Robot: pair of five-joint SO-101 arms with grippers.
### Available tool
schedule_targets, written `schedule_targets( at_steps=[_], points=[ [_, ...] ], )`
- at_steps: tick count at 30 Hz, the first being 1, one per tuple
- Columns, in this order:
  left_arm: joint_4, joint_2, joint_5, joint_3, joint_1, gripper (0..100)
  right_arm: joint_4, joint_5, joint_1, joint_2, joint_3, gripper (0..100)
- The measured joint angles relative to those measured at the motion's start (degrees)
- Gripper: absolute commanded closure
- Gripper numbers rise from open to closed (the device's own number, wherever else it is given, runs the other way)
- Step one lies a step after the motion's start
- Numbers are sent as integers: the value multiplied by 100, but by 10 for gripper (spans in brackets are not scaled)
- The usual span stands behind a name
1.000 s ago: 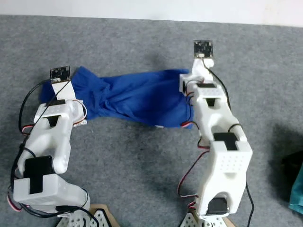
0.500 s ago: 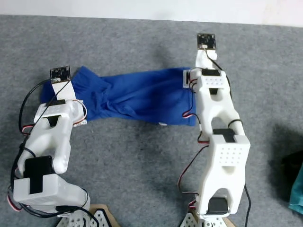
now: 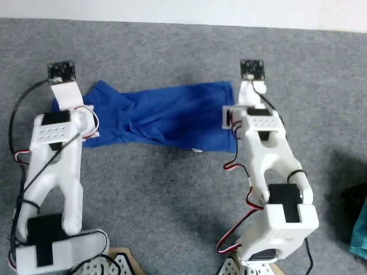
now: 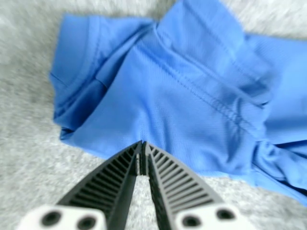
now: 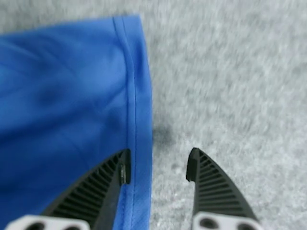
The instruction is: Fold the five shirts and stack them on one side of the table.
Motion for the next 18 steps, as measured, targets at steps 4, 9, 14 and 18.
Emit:
schedule_targets(
  at_steps=[4,9,14,18],
  points=[
    [598,-378,0,-316,0,993,-97,0,0,-79,123,799],
    [1169,-492,0,-404,0,993,-105,0,-141,-88,123,796],
    [1723,-492,62,-642,-334,993,-105,0,-264,-79,123,796],
    [2242,-492,237,-1020,-1020,993,-70,0,-264,334,9,796]
  ],
)
